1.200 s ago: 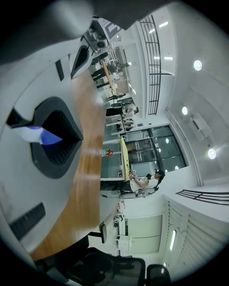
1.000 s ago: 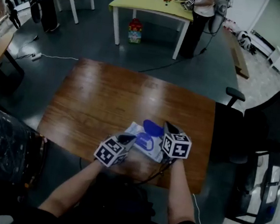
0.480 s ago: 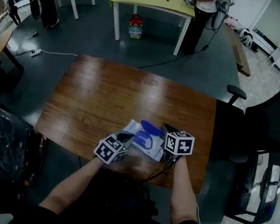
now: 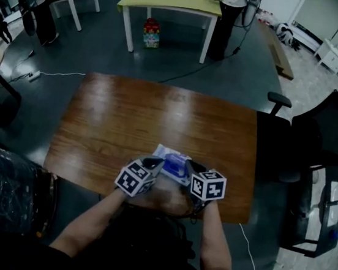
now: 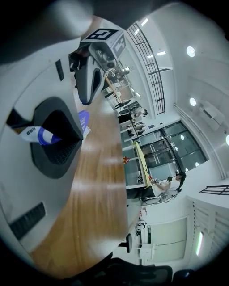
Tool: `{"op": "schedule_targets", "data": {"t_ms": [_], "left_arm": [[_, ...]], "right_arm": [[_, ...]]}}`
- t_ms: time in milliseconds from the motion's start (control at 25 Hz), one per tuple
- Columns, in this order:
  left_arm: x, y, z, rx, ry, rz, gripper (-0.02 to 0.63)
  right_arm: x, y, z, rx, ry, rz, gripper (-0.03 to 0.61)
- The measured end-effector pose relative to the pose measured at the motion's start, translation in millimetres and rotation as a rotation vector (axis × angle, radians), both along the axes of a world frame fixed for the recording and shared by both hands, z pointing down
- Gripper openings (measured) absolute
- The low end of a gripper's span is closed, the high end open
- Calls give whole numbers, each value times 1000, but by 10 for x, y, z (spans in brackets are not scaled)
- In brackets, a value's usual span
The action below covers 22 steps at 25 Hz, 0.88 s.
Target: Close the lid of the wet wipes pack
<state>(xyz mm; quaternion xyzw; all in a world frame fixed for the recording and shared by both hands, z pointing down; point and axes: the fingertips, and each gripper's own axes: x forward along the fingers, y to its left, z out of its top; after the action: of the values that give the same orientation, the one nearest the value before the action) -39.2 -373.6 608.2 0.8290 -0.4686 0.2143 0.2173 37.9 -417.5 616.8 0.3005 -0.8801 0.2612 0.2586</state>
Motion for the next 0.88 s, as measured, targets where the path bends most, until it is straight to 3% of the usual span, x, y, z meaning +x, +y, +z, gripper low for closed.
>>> {"op": "schedule_targets", "data": {"t_ms": [200,480,880], "left_arm": [[39,12,-60,10,6,40,-5],[195,1,228,-64,-35,135,-5],[239,6,527,-138,-66,180,-5]], "right_arm": [[-31,244,85,-19,18,30,8],[-28,429,235,-63,26,77,8],[-19,490,458,-102,64,119,8]]}}
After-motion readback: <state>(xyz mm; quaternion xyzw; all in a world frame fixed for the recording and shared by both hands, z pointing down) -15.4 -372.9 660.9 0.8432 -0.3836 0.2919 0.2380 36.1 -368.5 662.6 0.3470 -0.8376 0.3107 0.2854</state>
